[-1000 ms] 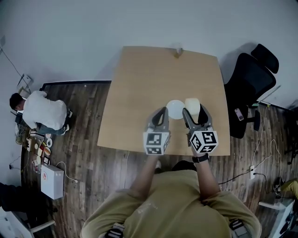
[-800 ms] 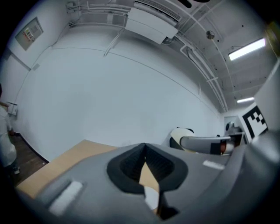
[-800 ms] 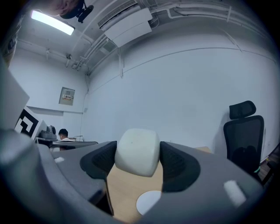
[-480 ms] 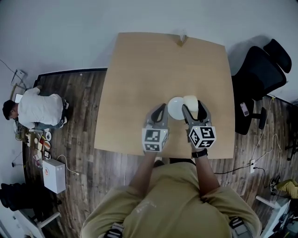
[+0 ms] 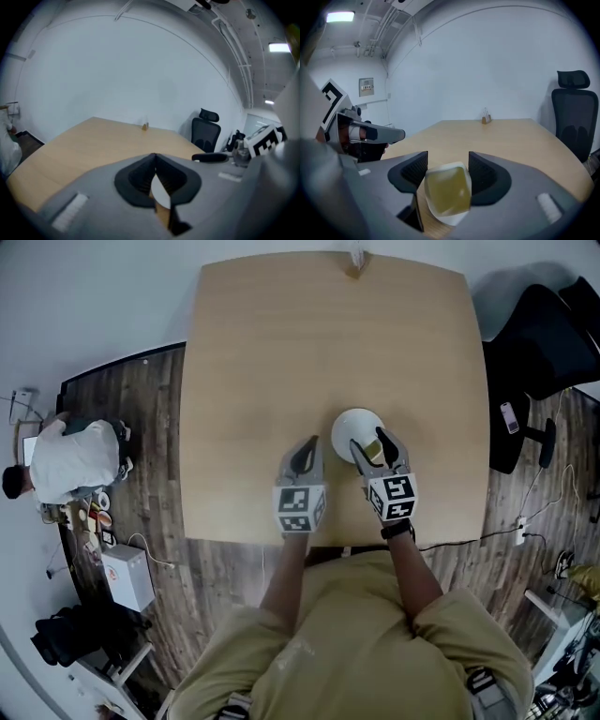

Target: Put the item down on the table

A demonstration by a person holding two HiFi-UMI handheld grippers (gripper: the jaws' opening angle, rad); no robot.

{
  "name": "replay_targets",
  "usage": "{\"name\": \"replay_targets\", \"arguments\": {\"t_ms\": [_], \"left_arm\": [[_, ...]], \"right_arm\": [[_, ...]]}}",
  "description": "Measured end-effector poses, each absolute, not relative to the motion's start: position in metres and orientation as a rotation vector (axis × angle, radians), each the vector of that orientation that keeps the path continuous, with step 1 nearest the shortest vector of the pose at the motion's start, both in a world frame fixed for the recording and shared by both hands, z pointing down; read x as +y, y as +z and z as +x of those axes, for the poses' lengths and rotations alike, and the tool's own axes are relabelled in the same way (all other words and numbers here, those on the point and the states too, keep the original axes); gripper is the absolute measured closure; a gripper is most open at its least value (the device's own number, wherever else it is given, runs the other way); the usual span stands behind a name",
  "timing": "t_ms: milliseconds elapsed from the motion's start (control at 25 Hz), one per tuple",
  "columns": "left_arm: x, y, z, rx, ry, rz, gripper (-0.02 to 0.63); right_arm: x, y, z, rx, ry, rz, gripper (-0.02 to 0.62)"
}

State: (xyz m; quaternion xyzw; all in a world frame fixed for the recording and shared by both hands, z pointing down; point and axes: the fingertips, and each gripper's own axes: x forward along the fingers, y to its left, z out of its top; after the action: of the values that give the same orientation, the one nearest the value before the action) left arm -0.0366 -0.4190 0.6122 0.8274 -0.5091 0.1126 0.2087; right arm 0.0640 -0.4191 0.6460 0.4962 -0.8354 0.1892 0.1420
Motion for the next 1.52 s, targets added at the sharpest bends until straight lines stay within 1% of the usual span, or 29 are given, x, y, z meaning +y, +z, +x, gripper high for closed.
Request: {"name": "replay_targets", "arguments": {"t_ms": [240, 520, 920, 960, 1000, 1040, 1160, 1200, 1240, 1360, 1520], "left_arm": [[-0.433, 0.64, -0.038, -1.422, 0.36, 2.236, 0.609], [-0.432, 0.657, -0.047, -1.433, 0.389, 2.185, 0.609], [-0.422, 0.665, -0.051, -1.42, 0.412, 2.168, 0.609], [-0.422, 0.663, -0.052, -1.42, 0.408, 2.169, 0.609], [-0.421, 0.662, -0.051, -1.42, 0.404, 2.171, 0.609], [-0.42, 0.659, -0.05, -1.42, 0.398, 2.175, 0.609], [-0.416, 0.646, -0.047, -1.418, 0.374, 2.203, 0.609], [-0.414, 0.64, -0.046, -1.419, 0.365, 2.215, 0.609], [-0.412, 0.634, -0.046, -1.42, 0.354, 2.227, 0.609], [-0.405, 0.616, -0.046, -1.43, 0.319, 2.262, 0.609], [-0.39, 0.588, -0.048, -1.432, 0.271, 2.322, 0.609]], "right_arm": [[-0.442, 0.668, 0.053, -2.446, 0.58, 1.354, 0.321], [-0.454, 0.71, 0.043, -2.348, 0.638, 1.273, 0.323], [-0.466, 0.734, 0.028, -2.292, 0.597, 1.197, 0.32], [-0.466, 0.733, 0.027, -2.297, 0.605, 1.187, 0.287], [-0.466, 0.73, 0.028, -2.301, 0.61, 1.185, 0.228], [-0.464, 0.726, 0.029, -2.307, 0.607, 1.189, 0.199], [-0.454, 0.703, 0.036, -2.346, 0.592, 1.229, 0.197], [-0.449, 0.694, 0.039, -2.365, 0.591, 1.247, 0.209], [-0.443, 0.683, 0.041, -2.385, 0.588, 1.266, 0.238], [-0.425, 0.649, 0.045, -2.45, 0.55, 1.325, 0.358], [-0.399, 0.605, 0.046, -2.512, 0.466, 1.405, 0.443]]}}
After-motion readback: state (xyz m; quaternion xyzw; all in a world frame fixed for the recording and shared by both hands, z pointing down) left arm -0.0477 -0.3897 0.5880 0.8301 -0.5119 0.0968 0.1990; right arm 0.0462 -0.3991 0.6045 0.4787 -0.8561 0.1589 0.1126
